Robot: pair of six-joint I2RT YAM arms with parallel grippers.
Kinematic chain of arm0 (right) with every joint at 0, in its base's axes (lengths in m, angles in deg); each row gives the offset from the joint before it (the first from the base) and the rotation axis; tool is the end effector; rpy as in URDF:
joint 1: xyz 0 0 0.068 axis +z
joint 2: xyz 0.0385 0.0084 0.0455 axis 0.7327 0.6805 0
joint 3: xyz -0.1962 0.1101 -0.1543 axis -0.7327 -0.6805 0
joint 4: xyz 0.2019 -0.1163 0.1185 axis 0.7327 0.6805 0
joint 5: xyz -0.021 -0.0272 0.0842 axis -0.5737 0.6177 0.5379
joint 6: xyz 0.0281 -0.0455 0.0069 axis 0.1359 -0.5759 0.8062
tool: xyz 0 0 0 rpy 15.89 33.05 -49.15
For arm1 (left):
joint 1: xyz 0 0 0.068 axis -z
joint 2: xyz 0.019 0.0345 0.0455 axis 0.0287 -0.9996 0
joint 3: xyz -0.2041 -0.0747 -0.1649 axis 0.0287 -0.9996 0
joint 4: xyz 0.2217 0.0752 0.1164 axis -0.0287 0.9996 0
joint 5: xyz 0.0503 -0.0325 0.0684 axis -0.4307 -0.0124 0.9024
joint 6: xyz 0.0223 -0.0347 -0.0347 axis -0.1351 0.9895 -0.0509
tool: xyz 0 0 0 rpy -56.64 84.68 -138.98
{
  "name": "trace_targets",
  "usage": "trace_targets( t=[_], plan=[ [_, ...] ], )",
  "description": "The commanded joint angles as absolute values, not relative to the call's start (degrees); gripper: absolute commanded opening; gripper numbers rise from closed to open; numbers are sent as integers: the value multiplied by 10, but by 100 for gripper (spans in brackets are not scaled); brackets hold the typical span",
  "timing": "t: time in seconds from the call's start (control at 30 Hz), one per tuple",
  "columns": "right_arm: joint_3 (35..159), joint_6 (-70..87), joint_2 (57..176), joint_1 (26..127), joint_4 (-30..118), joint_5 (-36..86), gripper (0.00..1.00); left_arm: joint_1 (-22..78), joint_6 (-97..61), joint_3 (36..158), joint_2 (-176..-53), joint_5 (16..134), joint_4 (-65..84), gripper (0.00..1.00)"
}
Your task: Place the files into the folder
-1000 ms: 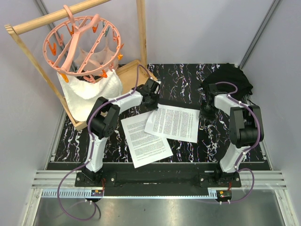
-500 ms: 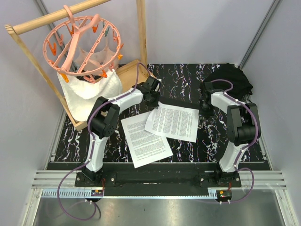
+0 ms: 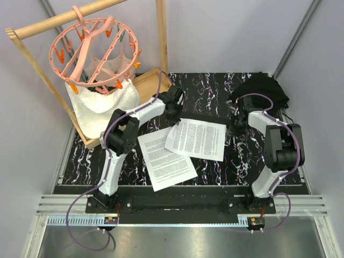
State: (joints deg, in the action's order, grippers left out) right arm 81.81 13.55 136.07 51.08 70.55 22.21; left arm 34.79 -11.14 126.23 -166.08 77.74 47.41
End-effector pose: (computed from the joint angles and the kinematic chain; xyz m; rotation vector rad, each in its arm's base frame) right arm 0.3346 0.0264 0.1608 0.1624 2.7509 0.1999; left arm 0.3989 -0.2645 0.1727 0.3735 2.6832 -0.4145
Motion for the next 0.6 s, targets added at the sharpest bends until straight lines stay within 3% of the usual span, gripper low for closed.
trace_targets(
  t=[0.0, 0.33, 0.57],
  plan=[
    [796, 137, 1357, 508, 658, 310, 0, 339, -132, 1306, -1683, 750, 507, 8],
    [784, 151, 1357, 488, 633, 355, 0, 338, -122, 1345, -1716, 715, 516, 8],
    [775, 158, 1348, 476, 633, 375, 0, 343, -141, 1339, -1713, 772, 517, 8]
  ],
)
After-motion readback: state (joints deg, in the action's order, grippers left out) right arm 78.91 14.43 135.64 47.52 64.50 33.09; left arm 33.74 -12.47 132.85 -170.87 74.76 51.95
